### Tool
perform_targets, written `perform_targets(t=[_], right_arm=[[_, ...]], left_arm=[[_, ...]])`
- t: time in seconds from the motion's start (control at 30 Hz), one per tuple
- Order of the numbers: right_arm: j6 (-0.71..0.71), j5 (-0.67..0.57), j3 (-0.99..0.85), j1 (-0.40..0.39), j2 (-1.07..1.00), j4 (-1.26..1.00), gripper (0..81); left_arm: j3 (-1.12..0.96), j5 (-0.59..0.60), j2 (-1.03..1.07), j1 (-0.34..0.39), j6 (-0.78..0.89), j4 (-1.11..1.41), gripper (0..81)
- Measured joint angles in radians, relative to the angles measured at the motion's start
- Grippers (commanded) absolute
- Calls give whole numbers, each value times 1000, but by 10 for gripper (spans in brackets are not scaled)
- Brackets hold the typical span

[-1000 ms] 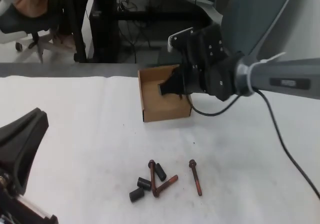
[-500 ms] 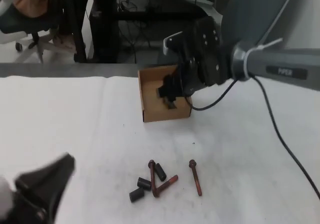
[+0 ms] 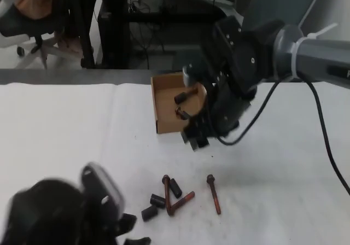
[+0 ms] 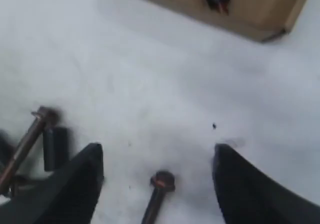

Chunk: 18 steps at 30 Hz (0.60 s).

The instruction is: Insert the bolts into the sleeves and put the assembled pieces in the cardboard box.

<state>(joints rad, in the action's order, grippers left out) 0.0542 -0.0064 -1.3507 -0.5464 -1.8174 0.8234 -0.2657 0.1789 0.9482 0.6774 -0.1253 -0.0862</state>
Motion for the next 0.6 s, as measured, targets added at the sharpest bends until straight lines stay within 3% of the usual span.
perform_targets(t=[0.13,0.27,0.6], right_arm=[[14,-1,7,0,-1,109,605],[14,14,14,0,-1,134,605],[17,60,91,13,-1,129,605]], left_arm=[[-133,93,284,-70,-86,-56,427],[-278,106,448,-84,-178,-189,440],[-456,-28,564,-84,-340,-369,440]])
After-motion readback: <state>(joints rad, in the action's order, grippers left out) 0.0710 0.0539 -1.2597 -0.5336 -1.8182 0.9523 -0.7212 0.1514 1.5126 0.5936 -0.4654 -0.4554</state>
